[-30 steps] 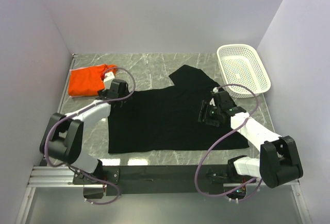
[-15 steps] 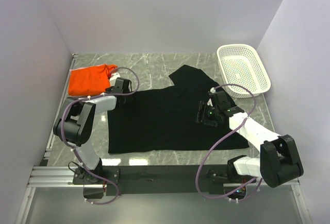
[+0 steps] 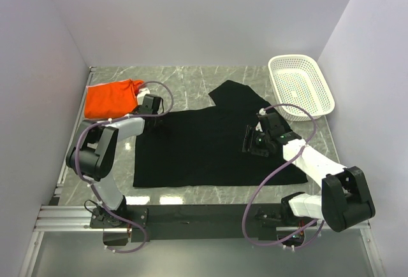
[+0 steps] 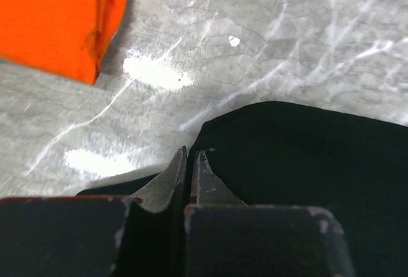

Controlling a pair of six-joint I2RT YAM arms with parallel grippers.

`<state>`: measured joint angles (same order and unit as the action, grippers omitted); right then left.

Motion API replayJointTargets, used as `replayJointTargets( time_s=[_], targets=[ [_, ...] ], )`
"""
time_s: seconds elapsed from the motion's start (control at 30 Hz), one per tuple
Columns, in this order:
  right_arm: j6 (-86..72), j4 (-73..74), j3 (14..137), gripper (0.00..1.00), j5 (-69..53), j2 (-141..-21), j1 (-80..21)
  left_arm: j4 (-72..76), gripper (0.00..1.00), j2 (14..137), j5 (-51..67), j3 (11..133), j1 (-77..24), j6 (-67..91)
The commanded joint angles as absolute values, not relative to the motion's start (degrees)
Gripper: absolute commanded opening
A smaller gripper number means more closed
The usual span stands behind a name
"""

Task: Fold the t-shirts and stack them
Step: Fold the tshirt

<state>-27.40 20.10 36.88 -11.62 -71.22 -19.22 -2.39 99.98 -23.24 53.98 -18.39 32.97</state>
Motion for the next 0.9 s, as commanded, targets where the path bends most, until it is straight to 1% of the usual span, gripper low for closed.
replayJointTargets(
  time_s=[0.0, 0.07, 0.1, 0.17, 0.33, 0.37, 0.4, 0.47, 0.5, 0.57, 0.6, 0.67, 0.7, 0.8, 0.87],
  targets=[
    [-27.5, 18.0, 37.9, 0.67, -10.9, -71.9, -20.0, -1.4, 0.01, 94.8, -26.0, 53.1, -20.9, 32.5],
    [-27.5, 17.7, 38.1, 0.67, -11.0, -72.3, -20.2, -2.5, 0.01, 93.6, -29.4, 53.2, -23.0, 32.8],
    [-27.5, 17.6, 38.3, 0.67, -11.0, -73.0, -20.3, -3.0, 0.03, 93.4, -30.8, 53.3, -25.7, 32.9],
    [-27.5, 17.4, 38.8, 0.67, -10.9, -73.8, -20.8, -5.7, 0.03, 94.0, -34.9, 54.5, -30.2, 33.7],
    [-27.5, 17.0, 39.0, 0.67, -10.8, -75.4, -21.3, -13.3, 0.04, 98.2, -41.9, 57.6, -39.7, 37.9],
    [-27.4, 16.8, 38.9, 0.67, -10.8, -75.7, -21.4, -14.8, 0.06, 98.9, -42.7, 58.0, -40.9, 39.6],
    [-27.4, 16.7, 38.9, 0.67, -10.7, -76.0, -21.4, -17.7, 0.13, 99.6, -43.8, 59.1, -43.2, 40.8],
    [-27.4, 16.4, 38.8, 0.67, -10.8, -76.5, -21.5, -20.3, 0.21, 100.4, -43.9, 59.8, -45.3, 43.5],
    [-27.3, 16.2, 38.8, 0.67, -10.8, -76.9, -21.5, -21.7, 0.28, 100.2, -43.9, 59.9, -47.2, 44.3],
    [-27.3, 16.0, 38.8, 0.67, -11.0, -77.4, -21.6, -22.1, 0.38, 98.7, -43.4, 60.1, -48.8, 45.6],
    [-27.3, 15.9, 38.8, 0.67, -11.1, -77.9, -21.7, -22.4, 0.5, 98.0, -43.1, 60.4, -49.6, 45.8],
    [-27.2, 15.9, 39.1, 0.67, -11.2, -78.3, -21.7, -22.2, 0.62, 95.1, -41.4, 60.4, -49.7, 45.5],
    [-27.2, 15.9, 39.3, 0.67, -11.2, -78.6, -21.8, -21.7, 0.72, 94.0, -40.9, 60.0, -49.7, 45.1],
    [-26.8, 16.1, 39.5, 0.67, -10.8, -78.8, -21.9, -18.4, 0.83, 90.1, -39.4, 59.1, -48.0, 42.5],
    [-26.7, 16.1, 39.7, 0.67, -10.9, -79.3, -21.9, -16.7, 0.84, 89.0, -37.7, 58.8, -45.4, 41.6]
  ],
)
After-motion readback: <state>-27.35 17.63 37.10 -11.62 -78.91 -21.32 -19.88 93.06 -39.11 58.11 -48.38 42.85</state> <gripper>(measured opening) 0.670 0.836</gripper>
